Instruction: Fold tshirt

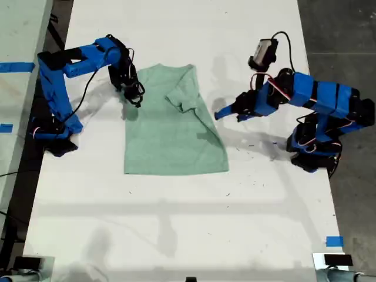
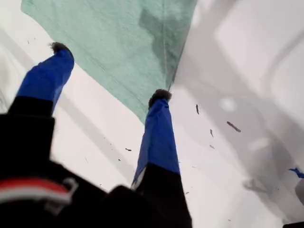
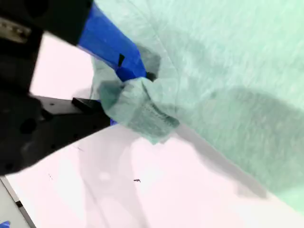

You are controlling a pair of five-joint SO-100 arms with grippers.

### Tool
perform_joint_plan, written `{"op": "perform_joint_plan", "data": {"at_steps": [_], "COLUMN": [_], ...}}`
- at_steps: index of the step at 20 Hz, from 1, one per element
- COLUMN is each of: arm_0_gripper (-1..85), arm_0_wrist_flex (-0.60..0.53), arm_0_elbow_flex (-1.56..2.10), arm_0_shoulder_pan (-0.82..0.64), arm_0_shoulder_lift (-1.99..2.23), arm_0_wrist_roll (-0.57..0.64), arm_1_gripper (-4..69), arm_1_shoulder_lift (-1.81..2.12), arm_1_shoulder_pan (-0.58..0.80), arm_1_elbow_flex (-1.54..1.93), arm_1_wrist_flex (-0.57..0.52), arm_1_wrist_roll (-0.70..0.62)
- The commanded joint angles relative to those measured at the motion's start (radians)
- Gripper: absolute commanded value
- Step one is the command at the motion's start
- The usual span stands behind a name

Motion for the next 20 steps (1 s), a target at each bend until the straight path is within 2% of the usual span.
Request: {"op": "perform_joint_plan", "data": {"at_steps": [1,5,9,12,15,16,17,19,20], "arm_0_gripper": [0.1,0.1,0.1,0.1,0.1,0.1,3.7,23.9,27.2], "arm_0_wrist_flex": [0.031,0.044,-0.038,-0.117,-0.038,-0.064,-0.081,-0.051,-0.005], "arm_0_elbow_flex": [-0.018,-0.049,-0.169,-0.359,-0.758,-0.799,-0.799,-0.798,-0.796], "arm_0_shoulder_pan": [0.038,0.095,0.245,0.357,0.411,0.41,0.396,0.362,0.348], "arm_0_shoulder_lift": [0.132,0.285,0.344,0.15,-0.244,-0.327,-0.38,-0.439,-0.433], "arm_0_wrist_roll": [-0.037,-0.037,0.002,0.086,0.133,0.138,0.135,0.132,0.132], "arm_1_gripper": [30.1,29.8,28.9,28.5,28.3,28.3,28.3,28.3,28.3], "arm_1_shoulder_lift": [0.061,0.126,0.207,0.221,0.219,0.222,0.224,0.235,0.244], "arm_1_shoulder_pan": [-0.015,-0.017,-0.017,-0.021,-0.032,-0.038,-0.048,-0.063,-0.066], "arm_1_elbow_flex": [0.003,0.055,0.132,0.153,0.156,0.158,0.161,0.181,0.192], "arm_1_wrist_flex": [-0.034,-0.034,-0.037,-0.048,-0.052,-0.051,-0.049,-0.051,-0.055], "arm_1_wrist_roll": [0.014,0.032,0.054,0.061,0.071,0.077,0.084,0.1,0.104]}}
